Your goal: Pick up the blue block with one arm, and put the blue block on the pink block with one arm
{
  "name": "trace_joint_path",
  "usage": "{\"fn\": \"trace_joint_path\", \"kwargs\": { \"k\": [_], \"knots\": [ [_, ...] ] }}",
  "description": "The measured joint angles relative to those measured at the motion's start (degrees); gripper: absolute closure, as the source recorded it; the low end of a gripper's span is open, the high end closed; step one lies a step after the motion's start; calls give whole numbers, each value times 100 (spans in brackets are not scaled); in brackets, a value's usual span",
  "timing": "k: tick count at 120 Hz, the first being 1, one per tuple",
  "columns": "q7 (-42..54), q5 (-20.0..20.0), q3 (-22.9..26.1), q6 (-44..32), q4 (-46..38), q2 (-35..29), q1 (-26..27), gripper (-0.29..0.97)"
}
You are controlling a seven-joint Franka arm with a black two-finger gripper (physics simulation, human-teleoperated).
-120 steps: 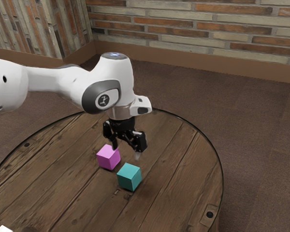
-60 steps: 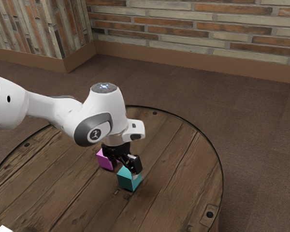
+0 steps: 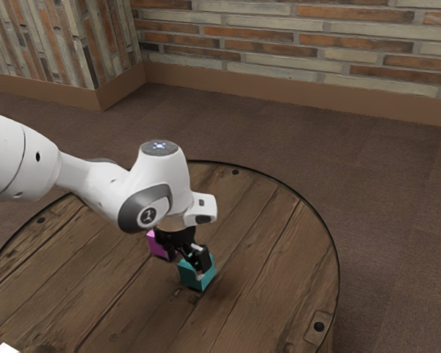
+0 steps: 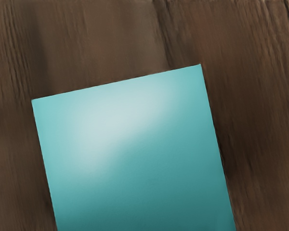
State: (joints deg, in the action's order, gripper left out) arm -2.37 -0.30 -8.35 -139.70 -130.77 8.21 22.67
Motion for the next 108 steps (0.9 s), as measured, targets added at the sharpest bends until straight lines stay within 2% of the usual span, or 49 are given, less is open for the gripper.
{"fn": "trace_joint_path", "kwargs": {
  "k": [60,108],
  "knots": [
    [177,-515,-79,-232,340,477,15,0],
    [234,-598,103,-368,648,801,24,0]
  ]
}}
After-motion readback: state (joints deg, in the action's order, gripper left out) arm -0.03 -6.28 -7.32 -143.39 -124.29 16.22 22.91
